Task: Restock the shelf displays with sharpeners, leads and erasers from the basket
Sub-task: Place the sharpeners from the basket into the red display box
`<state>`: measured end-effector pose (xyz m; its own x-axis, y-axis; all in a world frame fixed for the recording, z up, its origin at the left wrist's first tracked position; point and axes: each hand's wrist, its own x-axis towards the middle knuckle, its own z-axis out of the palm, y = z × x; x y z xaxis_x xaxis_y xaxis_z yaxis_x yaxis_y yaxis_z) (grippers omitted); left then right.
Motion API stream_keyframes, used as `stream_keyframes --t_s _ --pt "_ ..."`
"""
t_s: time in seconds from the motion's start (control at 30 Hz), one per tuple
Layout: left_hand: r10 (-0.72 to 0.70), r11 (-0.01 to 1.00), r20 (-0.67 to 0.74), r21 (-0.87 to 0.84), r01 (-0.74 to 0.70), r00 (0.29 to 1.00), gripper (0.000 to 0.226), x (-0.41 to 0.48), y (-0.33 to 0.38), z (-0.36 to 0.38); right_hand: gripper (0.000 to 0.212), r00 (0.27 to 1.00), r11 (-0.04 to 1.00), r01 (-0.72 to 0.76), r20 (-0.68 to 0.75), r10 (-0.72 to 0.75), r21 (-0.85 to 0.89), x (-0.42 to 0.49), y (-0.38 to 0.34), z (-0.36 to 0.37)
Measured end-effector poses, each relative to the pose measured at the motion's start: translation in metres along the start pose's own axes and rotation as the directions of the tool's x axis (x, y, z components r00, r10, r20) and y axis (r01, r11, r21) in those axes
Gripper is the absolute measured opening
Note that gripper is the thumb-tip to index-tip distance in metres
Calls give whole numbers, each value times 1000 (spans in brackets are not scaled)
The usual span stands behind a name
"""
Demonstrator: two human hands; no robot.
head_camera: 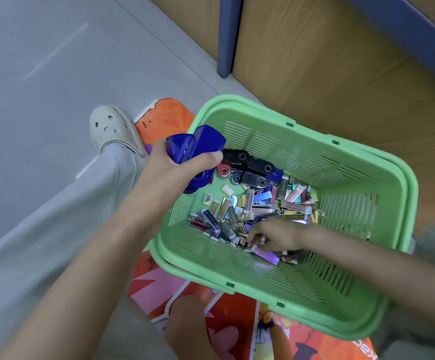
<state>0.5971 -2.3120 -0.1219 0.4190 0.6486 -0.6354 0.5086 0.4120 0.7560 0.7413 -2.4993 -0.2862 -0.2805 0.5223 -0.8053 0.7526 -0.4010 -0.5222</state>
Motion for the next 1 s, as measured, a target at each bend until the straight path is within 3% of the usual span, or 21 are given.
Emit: stream_keyframes --t_s 0.07,0.1,0.23,0.37,0.43,0.67,0.83,1.0 --pt "0 1000 -1 5 0 1000 90 -1 1 0 54 995 981 -67 66 80 -180 -8 5 -15" --pt "1 1000 3 4 -1 1000 90 -2 1 1 61 996 973 -84 12 89 -216 -8 5 -23" --pt "-2 1000 7 15 1 1000 88 -3 1 2 65 949 994 -33 -316 -2 -105 23 -15 -44" --pt "5 1000 7 4 -6 1000 80 -4 -2 0 70 927 999 -30 -373 34 15 70 -33 -45" --pt "3 1000 18 -10 -3 1000 75 -3 -4 2 71 916 993 -95 -398 61 -66 82 -30 -42" --pt "8 1000 46 -27 -6 999 80 2 2 2 65 970 898 -141 -239 42 -416 94 -32 -21" --pt "4 1000 35 -24 -3 999 72 2 2 1 51 990 858 -70 -139 -2 -509 91 -32 -25" --pt "-4 1000 37 5 4 999 71 1 0 0 42 993 910 12 -105 -61 -414 76 -23 -17"
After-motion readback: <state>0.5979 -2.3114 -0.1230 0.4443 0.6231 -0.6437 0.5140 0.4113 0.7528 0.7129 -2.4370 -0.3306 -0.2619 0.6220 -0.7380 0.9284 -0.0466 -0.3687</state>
